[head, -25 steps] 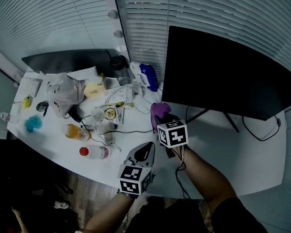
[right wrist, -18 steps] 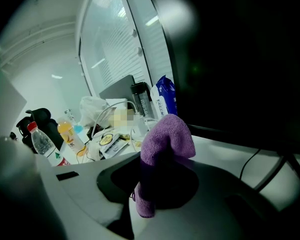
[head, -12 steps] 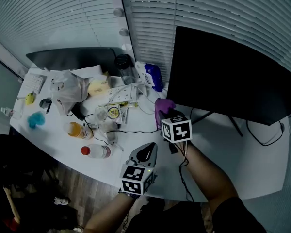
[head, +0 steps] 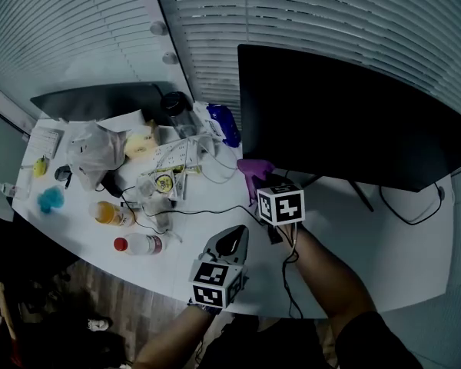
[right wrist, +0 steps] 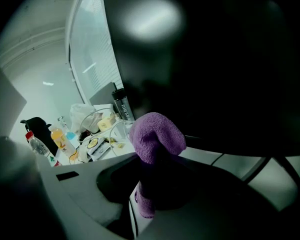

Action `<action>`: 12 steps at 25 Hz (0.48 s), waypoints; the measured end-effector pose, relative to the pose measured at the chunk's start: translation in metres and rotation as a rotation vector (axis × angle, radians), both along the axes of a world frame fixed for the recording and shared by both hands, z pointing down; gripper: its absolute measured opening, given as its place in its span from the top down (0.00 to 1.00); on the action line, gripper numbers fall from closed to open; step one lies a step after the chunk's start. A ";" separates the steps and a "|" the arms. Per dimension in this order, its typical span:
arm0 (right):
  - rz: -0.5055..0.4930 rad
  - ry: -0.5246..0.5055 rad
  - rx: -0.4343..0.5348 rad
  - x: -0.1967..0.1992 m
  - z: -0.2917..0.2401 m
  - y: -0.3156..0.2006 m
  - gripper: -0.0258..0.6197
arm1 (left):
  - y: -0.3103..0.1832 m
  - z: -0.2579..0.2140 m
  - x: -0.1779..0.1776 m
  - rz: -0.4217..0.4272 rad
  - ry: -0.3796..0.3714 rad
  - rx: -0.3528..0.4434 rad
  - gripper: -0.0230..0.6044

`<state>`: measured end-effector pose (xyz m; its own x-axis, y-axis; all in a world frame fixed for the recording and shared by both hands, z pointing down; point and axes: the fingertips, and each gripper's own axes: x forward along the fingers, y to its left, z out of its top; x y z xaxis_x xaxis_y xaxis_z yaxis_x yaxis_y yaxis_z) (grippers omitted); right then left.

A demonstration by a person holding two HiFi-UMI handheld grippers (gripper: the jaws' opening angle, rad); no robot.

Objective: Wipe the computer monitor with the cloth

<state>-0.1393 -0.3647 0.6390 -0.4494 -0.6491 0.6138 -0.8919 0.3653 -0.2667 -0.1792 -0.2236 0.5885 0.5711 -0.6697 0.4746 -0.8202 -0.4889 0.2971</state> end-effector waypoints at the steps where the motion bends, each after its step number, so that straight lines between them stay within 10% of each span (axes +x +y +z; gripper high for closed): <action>1: 0.005 0.000 -0.001 0.007 0.000 0.002 0.84 | 0.000 -0.001 0.006 0.008 0.002 0.003 0.96; 12: 0.093 0.033 -0.017 0.099 0.000 0.020 0.84 | 0.006 -0.008 0.082 0.107 0.022 0.005 0.95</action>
<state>-0.0400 -0.3444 0.6393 -0.3675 -0.6764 0.6383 -0.9299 0.2766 -0.2422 -0.0970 -0.2179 0.5808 0.6498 -0.6068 0.4578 -0.7565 -0.5747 0.3122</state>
